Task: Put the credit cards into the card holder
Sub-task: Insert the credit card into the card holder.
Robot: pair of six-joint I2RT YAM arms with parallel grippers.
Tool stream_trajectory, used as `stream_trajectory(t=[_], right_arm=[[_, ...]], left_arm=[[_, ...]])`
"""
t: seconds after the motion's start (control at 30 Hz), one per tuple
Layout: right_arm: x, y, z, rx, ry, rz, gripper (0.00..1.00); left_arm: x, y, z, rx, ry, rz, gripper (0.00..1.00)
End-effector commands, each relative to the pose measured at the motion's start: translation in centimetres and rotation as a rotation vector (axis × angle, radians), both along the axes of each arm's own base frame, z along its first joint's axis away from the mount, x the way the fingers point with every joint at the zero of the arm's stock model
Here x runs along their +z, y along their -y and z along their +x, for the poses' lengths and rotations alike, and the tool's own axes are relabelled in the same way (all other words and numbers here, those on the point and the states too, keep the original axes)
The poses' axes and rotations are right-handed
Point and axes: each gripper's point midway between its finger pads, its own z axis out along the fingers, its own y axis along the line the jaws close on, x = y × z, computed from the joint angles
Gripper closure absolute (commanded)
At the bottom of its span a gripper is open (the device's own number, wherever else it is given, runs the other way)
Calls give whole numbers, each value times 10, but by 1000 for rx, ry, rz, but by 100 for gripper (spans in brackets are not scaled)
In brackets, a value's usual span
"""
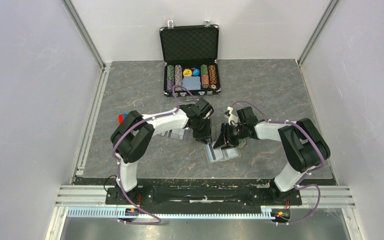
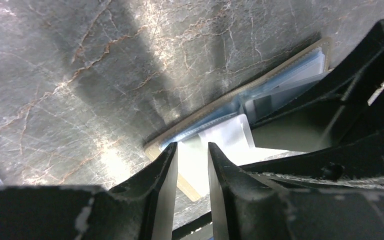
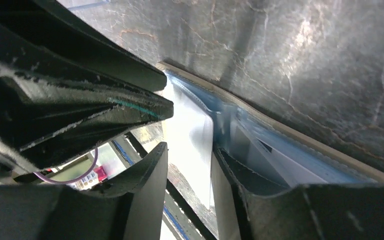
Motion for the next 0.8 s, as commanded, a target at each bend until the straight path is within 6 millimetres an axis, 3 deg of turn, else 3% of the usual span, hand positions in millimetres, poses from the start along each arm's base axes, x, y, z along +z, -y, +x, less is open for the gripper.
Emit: stream_trajectory(t=[0.0, 0.17, 0.33, 0.53, 0.77], right_arm=[[-1, -5, 16, -11, 24, -14, 56], [0, -1, 11, -4, 32, -29, 44], [3, 4, 7, -4, 46, -53, 36], [14, 9, 7, 18, 67, -83, 27], [26, 18, 17, 49, 123, -165, 25]], left_arm=[[32, 6, 14, -28, 103, -26, 67], [12, 14, 4, -57, 51, -21, 85], [-12, 6, -7, -65, 6, 29, 97], [-26, -6, -11, -72, -13, 94, 98], [-19, -7, -4, -87, 19, 112, 98]])
